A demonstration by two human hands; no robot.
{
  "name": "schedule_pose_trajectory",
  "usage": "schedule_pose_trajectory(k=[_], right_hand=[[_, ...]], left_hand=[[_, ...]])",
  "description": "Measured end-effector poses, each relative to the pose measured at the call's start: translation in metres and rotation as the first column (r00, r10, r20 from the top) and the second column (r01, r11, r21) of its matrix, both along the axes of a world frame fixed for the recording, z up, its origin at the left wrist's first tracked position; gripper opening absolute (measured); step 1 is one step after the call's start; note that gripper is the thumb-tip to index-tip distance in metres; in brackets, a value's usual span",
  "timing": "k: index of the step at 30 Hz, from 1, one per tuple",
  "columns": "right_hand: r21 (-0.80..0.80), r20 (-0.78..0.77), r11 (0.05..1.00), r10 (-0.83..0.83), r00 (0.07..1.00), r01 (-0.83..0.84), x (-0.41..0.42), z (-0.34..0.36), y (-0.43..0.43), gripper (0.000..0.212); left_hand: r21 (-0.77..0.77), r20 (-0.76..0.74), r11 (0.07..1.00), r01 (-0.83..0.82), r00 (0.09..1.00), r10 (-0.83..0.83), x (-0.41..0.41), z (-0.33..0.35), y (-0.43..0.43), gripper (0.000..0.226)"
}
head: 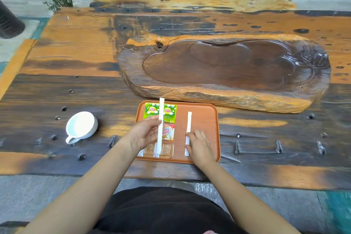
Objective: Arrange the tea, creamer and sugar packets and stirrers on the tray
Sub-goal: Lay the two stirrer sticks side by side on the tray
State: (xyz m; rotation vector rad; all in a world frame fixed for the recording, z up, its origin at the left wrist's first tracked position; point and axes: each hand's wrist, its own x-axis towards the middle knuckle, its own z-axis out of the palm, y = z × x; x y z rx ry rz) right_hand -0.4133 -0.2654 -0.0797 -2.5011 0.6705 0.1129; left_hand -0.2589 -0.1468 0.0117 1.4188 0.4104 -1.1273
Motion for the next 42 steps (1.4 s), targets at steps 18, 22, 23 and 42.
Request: schedule_pose_trajectory(k=[18, 22, 23, 42], right_hand=[[0.083, 0.015, 0.996, -0.026, 1.0, 0.025, 0.003, 0.009, -0.001, 0.042], [0.544, 0.121, 0.827, -0.245, 0.962, 0.143, 0.013, 0.045, 0.008, 0.018], [0.66, 0.123, 0.741, -0.27, 0.955, 0.125, 0.016, 0.054, 0.011, 0.014], [0.991, -0.081, -0.134, -0.461, 0.884, 0.021, -0.011, 0.109, -0.007, 0.021]], left_hand=[[-0.013, 0.008, 1.0, -0.021, 1.0, 0.021, -0.011, 0.014, -0.002, 0.019], [-0.067, -0.033, 0.997, -0.036, 0.999, 0.033, -0.018, 0.019, -0.012, 0.017], [-0.079, -0.039, 0.996, -0.031, 0.999, 0.028, -0.02, 0.021, -0.016, 0.017], [-0.422, 0.161, 0.852, 0.311, 0.95, -0.267, -0.027, 0.032, -0.035, 0.017]])
